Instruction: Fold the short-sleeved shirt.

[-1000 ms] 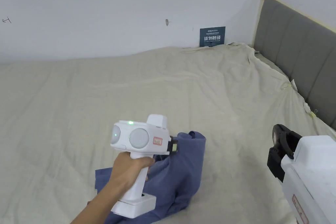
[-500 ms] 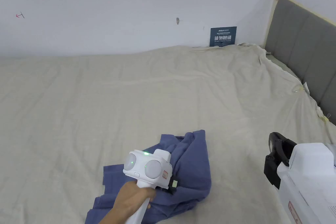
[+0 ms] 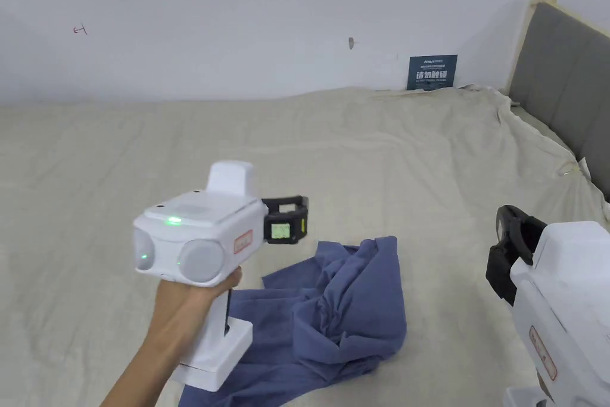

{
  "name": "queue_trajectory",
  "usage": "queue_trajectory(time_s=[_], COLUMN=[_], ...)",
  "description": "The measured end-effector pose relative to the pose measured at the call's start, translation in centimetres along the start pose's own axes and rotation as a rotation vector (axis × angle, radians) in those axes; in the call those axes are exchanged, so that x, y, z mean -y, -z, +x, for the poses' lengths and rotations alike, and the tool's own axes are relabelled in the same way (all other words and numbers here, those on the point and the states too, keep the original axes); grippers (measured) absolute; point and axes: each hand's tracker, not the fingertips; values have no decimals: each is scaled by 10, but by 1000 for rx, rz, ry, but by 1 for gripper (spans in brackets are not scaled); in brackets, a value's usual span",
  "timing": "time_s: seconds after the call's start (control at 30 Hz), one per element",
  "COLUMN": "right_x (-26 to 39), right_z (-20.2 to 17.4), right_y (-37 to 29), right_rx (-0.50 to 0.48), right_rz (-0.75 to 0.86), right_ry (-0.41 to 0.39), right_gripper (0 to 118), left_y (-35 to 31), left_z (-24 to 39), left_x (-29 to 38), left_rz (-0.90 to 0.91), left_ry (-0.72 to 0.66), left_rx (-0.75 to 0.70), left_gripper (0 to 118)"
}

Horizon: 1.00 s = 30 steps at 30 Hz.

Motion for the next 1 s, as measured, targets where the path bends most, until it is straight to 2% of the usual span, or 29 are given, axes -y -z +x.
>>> queue_trajectory(time_s=[0.17, 0.3, 0.47, 0.5, 0.53, 0.6, 0.63, 0.77, 0.93, 1.0], right_x=[-5, -4, -2, -2, -1, 0, 0, 1, 2, 3], right_z=[-5, -7, -8, -9, -9, -9, -10, -11, -13, -13], right_y=[0, 3, 4, 4, 4, 5, 5, 5, 4, 5], right_rx=[-2, 2, 1, 2, 1, 0, 1, 1, -1, -3], right_rz=[19, 27, 28, 30, 30, 28, 29, 28, 26, 24], right_ry=[3, 7, 9, 7, 8, 10, 10, 11, 8, 9], right_gripper=[0, 0, 0, 0, 0, 0, 0, 0, 0, 0], left_y=[-42, -58, -61, -62, -63, -63, -63, -62, -62, -61], left_z=[-23, -38, -53, -57, -59, -61, -62, -67, -65, -67], left_x=[6, 27, 52, 58, 60, 66, 69, 75, 74, 72], left_rz=[218, 306, 312, 320, 318, 310, 306, 261, 244, 178], left_ry=[37, 44, 20, 11, 4, -2, 1, -9, -7, -24], left_rx=[-165, -258, -335, -331, -331, -335, -334, -284, -292, -264], left_gripper=[109, 98, 62, 48, 26, 3, 0, 0, 0, 0])
